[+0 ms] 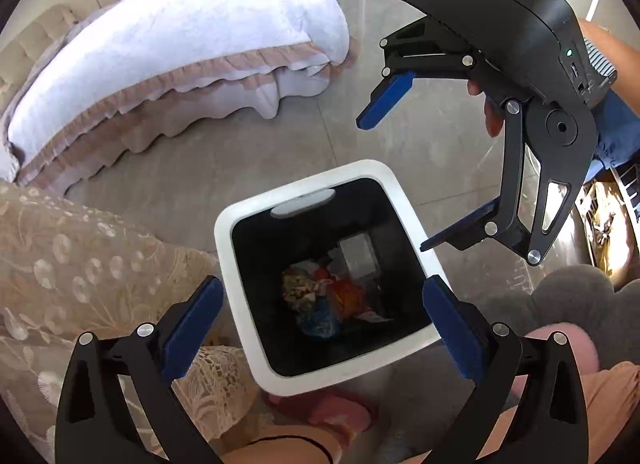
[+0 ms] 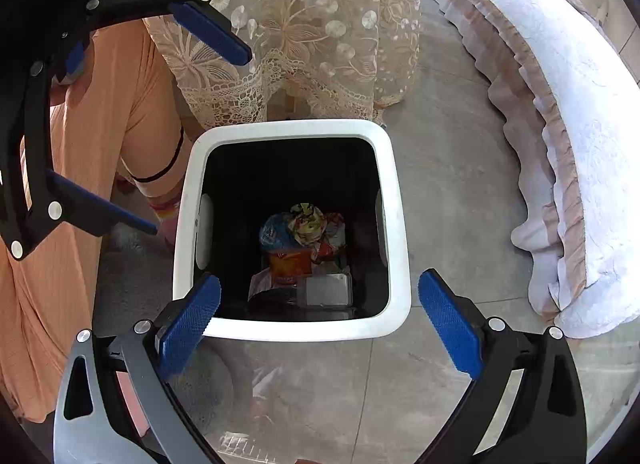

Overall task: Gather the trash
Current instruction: 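Carry the wrapper and plastic box to the white bin and open both tools, then move both tools back over the table toward the noodle bag and cup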

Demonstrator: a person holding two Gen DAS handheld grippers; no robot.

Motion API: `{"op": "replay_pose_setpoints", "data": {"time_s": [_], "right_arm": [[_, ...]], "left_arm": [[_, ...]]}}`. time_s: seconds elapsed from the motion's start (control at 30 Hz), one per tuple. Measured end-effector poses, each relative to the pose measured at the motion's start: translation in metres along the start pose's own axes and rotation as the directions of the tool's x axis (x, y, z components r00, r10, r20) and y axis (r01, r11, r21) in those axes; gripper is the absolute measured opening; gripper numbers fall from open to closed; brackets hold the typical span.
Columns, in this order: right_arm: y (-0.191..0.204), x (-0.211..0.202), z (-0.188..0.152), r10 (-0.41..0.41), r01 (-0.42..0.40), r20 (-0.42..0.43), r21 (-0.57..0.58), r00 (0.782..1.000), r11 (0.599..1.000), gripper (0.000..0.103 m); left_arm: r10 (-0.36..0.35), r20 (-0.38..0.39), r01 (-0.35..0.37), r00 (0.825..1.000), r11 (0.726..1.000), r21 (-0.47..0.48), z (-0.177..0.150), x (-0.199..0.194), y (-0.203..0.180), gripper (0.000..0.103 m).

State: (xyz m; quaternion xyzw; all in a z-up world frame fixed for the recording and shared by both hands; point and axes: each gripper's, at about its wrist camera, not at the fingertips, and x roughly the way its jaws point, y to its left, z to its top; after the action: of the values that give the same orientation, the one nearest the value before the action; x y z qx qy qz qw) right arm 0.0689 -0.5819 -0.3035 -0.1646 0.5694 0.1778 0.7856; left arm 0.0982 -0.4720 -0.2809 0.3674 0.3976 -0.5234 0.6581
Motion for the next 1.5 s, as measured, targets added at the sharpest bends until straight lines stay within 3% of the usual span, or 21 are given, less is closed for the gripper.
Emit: {"op": "replay_pose_setpoints", "data": {"time_s": [0.27,0.5,0.77,0.93,1.1,1.27,1.5], "right_arm": [[0.014,-0.021,0.011,-0.032,0.034,0.05,-0.031,0.998,0.999,0.098],[0.031,-0.054,0.029,-0.056,0.063,0.134,-0.052,0.989,0.997,0.099],[0.047,-0.097,0.063,-0.056,0.058,0.306,0.003,0.95,0.998,0.099],[0.064,-0.115,0.092,-0.023,0.029,0.371,-0.011,0.928,1.0,0.098],[0.086,-0.121,0.121,0.004,0.019,0.415,-0.05,0.91,0.999,0.099],[0.107,-0.123,0.152,0.049,-0.008,0.461,-0.09,0.886,0.996,0.098],[0.141,-0.129,0.2,0.111,-0.029,0.524,-0.161,0.844,0.987,0.099]], "left_arm": [[-0.001,0.098,0.008,0.995,0.997,-0.075,-0.002,-0.041,0.007,0.098],[0.059,0.169,-0.038,0.984,0.992,-0.124,-0.016,-0.085,0.005,0.098],[0.181,0.262,-0.123,0.948,0.967,-0.222,-0.039,-0.137,0.011,0.098],[0.298,0.274,-0.203,0.915,0.923,-0.326,-0.065,-0.162,0.027,0.098],[0.419,0.224,-0.313,0.88,0.866,-0.39,-0.09,-0.178,0.042,0.098],[0.485,0.202,-0.355,0.851,0.814,-0.461,-0.117,-0.2,0.056,0.098],[0.585,0.188,-0.401,0.789,0.722,-0.563,-0.162,-0.237,0.078,0.098]]}}
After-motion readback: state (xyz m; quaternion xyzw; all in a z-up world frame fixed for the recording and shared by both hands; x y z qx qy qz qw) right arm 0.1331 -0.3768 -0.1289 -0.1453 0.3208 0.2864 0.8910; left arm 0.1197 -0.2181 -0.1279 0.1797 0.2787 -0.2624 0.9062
